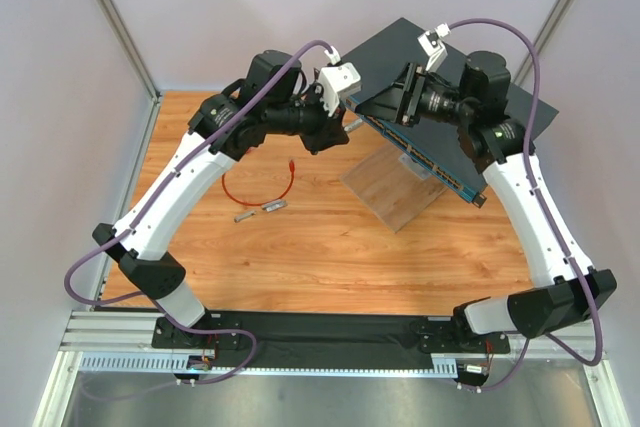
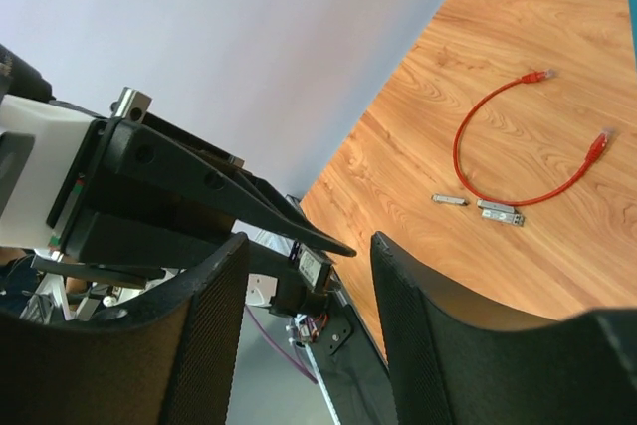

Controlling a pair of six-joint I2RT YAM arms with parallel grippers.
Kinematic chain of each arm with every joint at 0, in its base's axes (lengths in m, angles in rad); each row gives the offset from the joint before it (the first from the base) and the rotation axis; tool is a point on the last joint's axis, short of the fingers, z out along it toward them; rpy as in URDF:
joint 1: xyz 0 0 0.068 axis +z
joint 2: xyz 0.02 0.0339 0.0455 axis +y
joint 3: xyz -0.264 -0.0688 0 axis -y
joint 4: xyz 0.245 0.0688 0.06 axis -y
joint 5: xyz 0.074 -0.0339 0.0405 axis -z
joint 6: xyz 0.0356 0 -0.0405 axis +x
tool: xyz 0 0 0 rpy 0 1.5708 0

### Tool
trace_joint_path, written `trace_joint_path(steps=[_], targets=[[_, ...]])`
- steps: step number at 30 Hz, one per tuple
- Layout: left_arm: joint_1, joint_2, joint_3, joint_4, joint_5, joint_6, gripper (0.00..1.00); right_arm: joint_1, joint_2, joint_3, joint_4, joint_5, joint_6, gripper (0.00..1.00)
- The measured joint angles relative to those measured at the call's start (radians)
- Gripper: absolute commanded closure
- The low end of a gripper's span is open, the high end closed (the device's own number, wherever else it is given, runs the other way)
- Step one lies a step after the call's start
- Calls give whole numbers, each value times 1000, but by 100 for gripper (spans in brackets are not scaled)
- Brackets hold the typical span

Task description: Insert the plug into the switch port

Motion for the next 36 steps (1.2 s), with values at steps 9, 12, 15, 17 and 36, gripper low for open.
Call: trace_joint_path(steps=[9,12,15,17,36], targets=[[-1,0,0,1,-11,0,100,28,28,-29,20,-2,28,54],[-1,0,0,1,-21,1,100,33,28,-47,31,-10,40,58],[-1,0,0,1,-30,1,100,36,29,-56,42,-19,55,72],[-1,0,0,1,-33,1,93,38,29,-60,55,-25,66,94],[-2,-145,-242,164,-24,27,50,37,41,-161,307,-125,328,100]])
